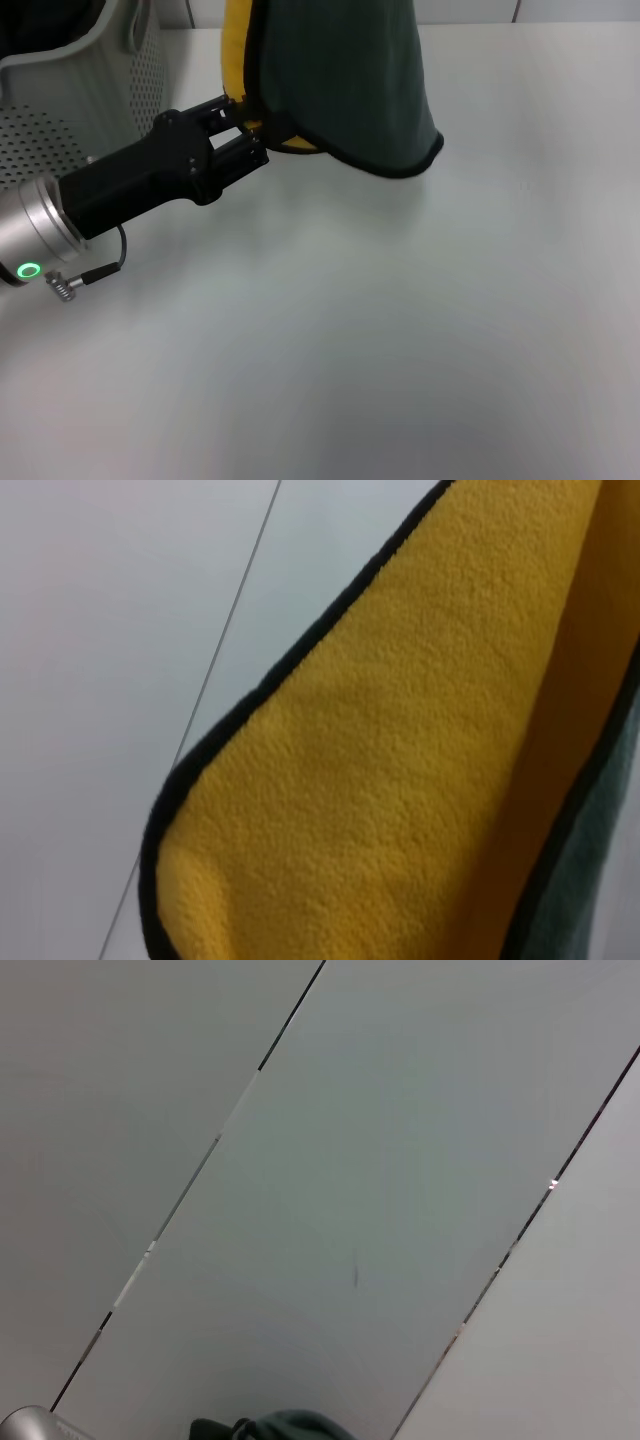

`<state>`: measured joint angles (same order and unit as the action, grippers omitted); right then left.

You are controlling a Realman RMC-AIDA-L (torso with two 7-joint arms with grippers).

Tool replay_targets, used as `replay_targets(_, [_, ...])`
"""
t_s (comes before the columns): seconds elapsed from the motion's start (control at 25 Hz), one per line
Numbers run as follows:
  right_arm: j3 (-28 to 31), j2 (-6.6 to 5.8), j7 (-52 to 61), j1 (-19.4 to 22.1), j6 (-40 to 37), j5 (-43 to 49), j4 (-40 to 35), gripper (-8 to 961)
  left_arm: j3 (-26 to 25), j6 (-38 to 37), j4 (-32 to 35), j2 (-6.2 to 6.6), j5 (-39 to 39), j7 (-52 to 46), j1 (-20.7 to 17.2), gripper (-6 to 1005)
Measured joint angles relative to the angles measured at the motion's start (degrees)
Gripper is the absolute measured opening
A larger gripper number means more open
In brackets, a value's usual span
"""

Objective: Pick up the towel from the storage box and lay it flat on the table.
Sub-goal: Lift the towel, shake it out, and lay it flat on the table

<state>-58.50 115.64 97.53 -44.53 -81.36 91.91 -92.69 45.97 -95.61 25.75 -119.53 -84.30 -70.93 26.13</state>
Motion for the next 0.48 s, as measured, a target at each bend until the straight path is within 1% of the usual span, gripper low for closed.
replay_targets(0.12, [0.0, -0.06, 0.0, 0.1, -0.2, 0.0, 0.2, 9, 0.0, -0.1, -0.1, 0.03, 0.5, -0.2, 0.0, 453])
replay_targets(0.44, [0.2, -0.13, 0.0, 1.0, -0.3, 0.0, 0.3, 10, -0.1, -2.4, -0.1, 0.7, 1.9, -0.6, -0.3, 442])
replay_targets(0.48, [0.3, -0.16, 0.0, 1.0, -0.3, 0.0, 0.3, 10, 0.0, -3.1, -0.1, 0.93, 1.9, -0.6, -0.3, 440])
